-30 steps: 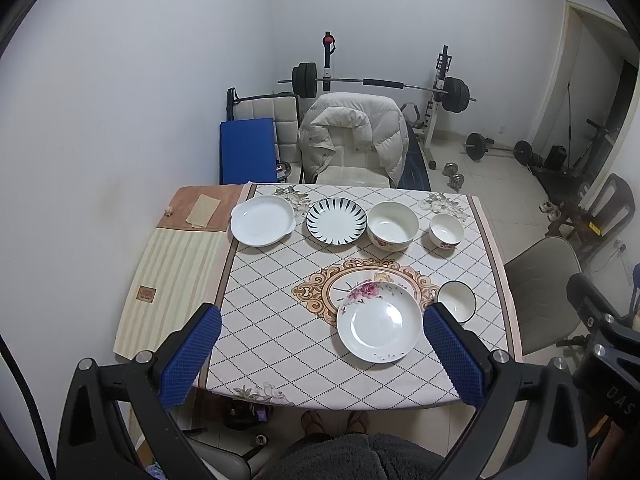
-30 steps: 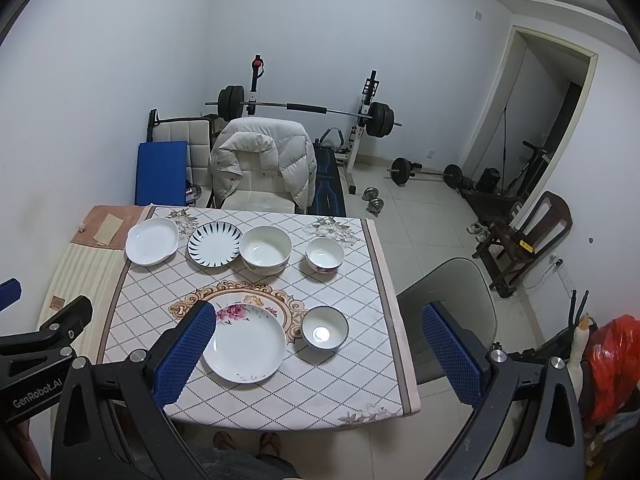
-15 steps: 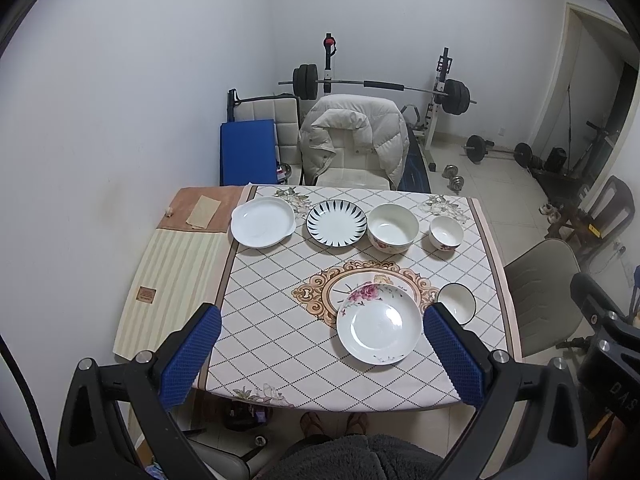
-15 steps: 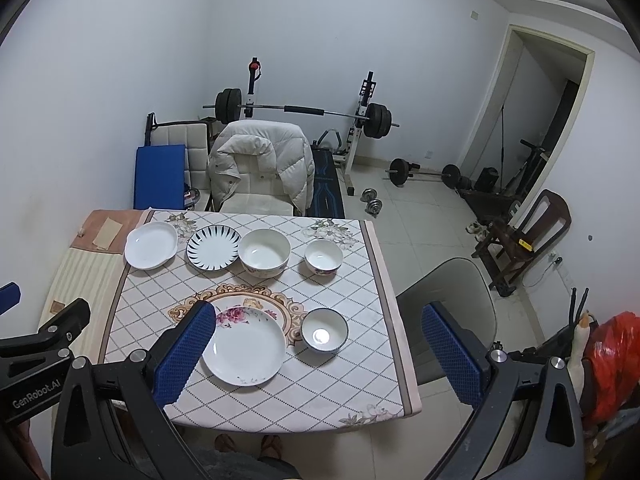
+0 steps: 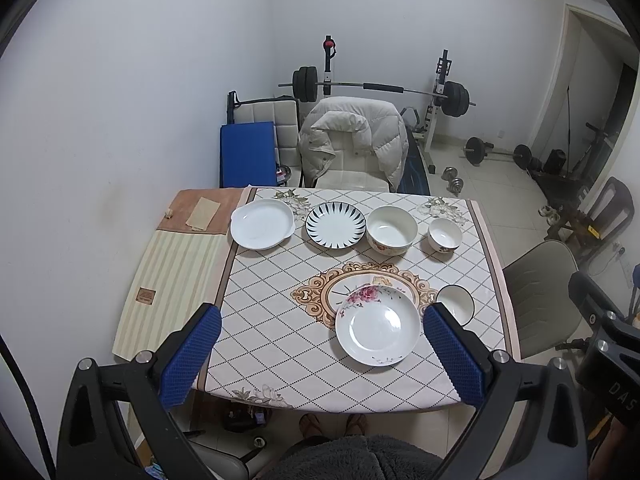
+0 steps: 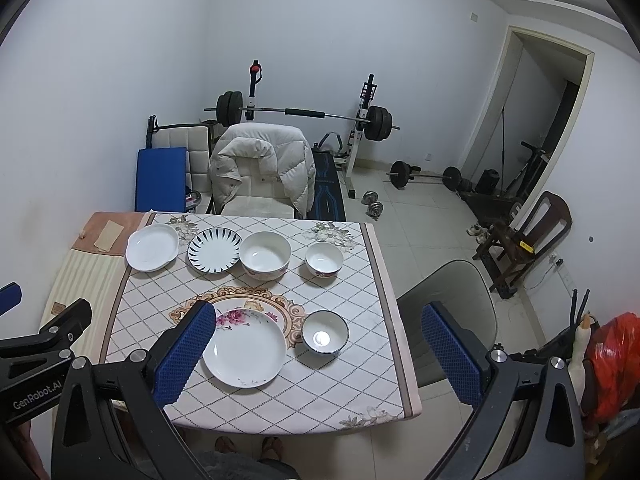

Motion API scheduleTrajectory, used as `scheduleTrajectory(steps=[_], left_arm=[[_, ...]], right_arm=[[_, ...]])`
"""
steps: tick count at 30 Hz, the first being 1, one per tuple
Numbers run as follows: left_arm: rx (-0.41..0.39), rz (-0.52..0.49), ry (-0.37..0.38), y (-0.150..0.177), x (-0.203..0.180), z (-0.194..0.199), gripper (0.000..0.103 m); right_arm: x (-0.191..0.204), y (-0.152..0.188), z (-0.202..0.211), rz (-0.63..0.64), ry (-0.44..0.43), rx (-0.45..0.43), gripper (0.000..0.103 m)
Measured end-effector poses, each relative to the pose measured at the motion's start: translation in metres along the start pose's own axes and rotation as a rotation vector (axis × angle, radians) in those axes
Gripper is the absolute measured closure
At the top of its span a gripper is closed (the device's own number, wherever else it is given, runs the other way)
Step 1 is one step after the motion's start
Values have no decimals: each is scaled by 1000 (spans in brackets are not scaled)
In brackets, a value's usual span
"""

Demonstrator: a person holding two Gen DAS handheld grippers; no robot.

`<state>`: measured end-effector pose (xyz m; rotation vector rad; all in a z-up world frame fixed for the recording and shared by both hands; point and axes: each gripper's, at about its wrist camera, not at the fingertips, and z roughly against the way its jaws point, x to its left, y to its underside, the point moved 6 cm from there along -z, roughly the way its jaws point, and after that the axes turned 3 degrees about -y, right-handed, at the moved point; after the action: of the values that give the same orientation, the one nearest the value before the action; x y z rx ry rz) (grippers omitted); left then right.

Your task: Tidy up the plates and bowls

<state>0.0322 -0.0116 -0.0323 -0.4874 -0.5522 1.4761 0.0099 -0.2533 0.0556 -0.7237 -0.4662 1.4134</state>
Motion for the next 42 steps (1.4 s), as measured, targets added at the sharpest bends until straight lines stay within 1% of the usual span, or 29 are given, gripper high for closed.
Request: scheduleTrajectory(steps=[3,6,8,9,10,11,12,13,14,15,17,18,20,21,22,23,24,26,28,30,31,34,36,38,39,40,42], left_arm=[[1,-2,2,0,-2,-1,0],[1,0,7,-5,-2,-5,0],[0,9,4,-10,-1,-17,0],[11,11,3,-12,-2,-29,0],[16,11,4,-13,-2,-38,0],[24,10,4,-15,-3,-50,0],[44,6,9,-15,-4,-67,0],[68,0,11,-15,-5,-85,0],[93,-6,8,-14,-5,-104,0],[131,-11,10,-11,-5,-126,0],[217,-3,43,-1,-6,-173,0],[267,8,60,5,-6,-197,2],[370,30,114,19,-8,-247,10],[412,36,130,27,-11,-270,12],[442,34,144,32,-16,-286,17],[490,29,171,41,-22,-310,23],[528,22,183,50,-26,-331,26],[602,13,220,63,-39,-361,28],[673,9,250,80,-46,-394,30],[722,-13,283,95,-55,-417,34],[740,-25,292,99,-58,-426,36],[776,-49,318,110,-64,-452,47],[791,-54,331,113,-68,-465,49],[797,-57,346,113,-71,-474,53],[805,-64,352,115,-74,-478,55],[807,-72,359,115,-77,-480,60],[813,-104,364,117,-84,-485,63]], right_arm=[[0,1,-2,-6,-4,1,0],[-3,4,-13,-30,-14,22,0],[-9,8,-31,-57,-13,43,0],[-10,11,-40,-65,-13,54,0],[-15,16,-59,-84,-16,79,0],[-18,19,-71,-95,-20,92,0],[-20,23,-84,-106,-23,107,0],[-25,33,-113,-133,-37,149,0],[-26,39,-129,-150,-56,174,0],[-29,50,-157,-187,-88,223,0],[-29,71,-201,-234,-143,301,0],[-28,82,-222,-251,-171,341,0],[-20,110,-274,-269,-226,442,0],[-17,123,-294,-275,-242,478,0],[-12,143,-325,-278,-259,530,0],[-8,154,-341,-282,-273,559,1],[-4,166,-356,-288,-288,587,2],[6,191,-397,-304,-327,658,5],[15,212,-422,-318,-351,705,8],[22,229,-445,-331,-362,748,11],[25,235,-454,-338,-369,763,13],[34,250,-474,-357,-395,795,20],[37,253,-480,-359,-408,807,27],[42,258,-489,-358,-416,823,35],[44,261,-493,-358,-422,833,37],[46,262,-497,-358,-425,841,41],[50,265,-502,-353,-430,855,47]])
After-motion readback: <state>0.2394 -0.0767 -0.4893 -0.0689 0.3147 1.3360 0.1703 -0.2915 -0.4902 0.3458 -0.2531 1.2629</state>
